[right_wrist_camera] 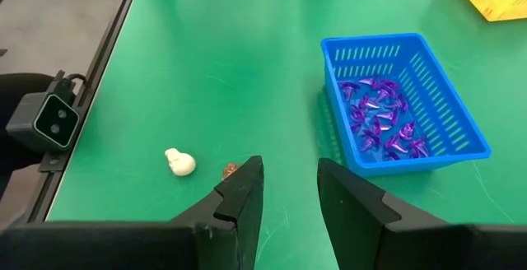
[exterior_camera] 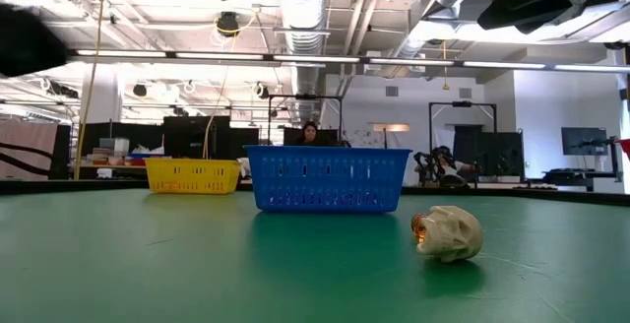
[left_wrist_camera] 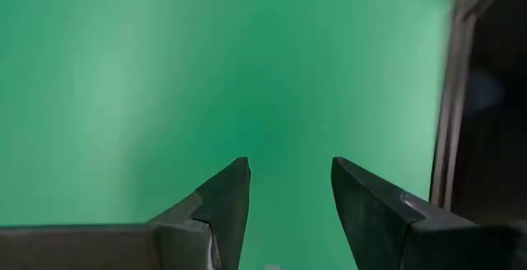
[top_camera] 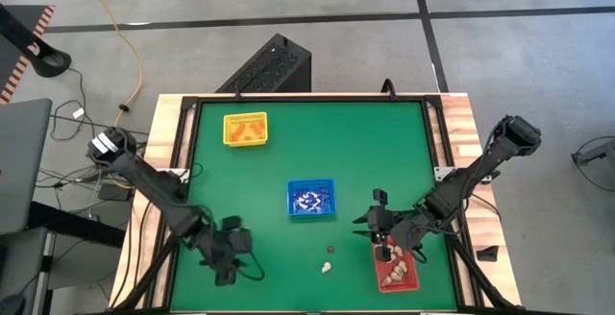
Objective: Sort Halloween decoration
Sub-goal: Put the witch hat toy into the blue bin
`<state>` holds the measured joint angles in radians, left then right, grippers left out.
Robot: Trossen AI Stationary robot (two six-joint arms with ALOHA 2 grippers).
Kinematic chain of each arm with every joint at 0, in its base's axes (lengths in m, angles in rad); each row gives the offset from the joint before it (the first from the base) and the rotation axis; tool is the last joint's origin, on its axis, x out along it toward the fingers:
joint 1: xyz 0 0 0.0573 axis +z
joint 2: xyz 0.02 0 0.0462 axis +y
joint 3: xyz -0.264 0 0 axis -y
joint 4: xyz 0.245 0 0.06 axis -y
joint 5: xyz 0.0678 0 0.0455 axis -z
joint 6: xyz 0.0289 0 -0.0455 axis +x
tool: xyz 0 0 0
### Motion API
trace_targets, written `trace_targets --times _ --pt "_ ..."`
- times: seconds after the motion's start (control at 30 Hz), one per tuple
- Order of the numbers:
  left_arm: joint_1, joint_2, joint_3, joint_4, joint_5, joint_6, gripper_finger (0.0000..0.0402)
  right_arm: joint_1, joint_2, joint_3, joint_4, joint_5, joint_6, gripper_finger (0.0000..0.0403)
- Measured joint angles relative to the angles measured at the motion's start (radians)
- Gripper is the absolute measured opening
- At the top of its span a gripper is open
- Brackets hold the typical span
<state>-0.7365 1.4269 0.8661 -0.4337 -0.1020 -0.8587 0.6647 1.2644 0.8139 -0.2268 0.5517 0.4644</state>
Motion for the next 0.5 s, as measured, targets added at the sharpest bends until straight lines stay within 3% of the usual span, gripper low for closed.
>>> trace_targets --times 0.13,0.23,0.37,0.5 --pt "-0.095 -0.002 0.002 -0.127 0.078 -0.301 0.0161 0.000 0.000 0.000 0.000 0.000 -0.002 0.0148" --pt "-0.163 -0.002 0.002 -0.157 0.093 -0.428 0.0161 0.000 0.000 0.000 0.000 0.000 -0.001 0.0148" --pt "-0.234 -0.002 0.002 -0.151 0.022 -0.490 0.0161 0.000 0.000 0.000 0.000 0.000 -0.001 0.0148" --pt "-0.284 0.040 0.001 -0.150 -0.091 -0.445 0.0160 0.000 0.000 0.000 0.000 0.000 -0.001 0.0148"
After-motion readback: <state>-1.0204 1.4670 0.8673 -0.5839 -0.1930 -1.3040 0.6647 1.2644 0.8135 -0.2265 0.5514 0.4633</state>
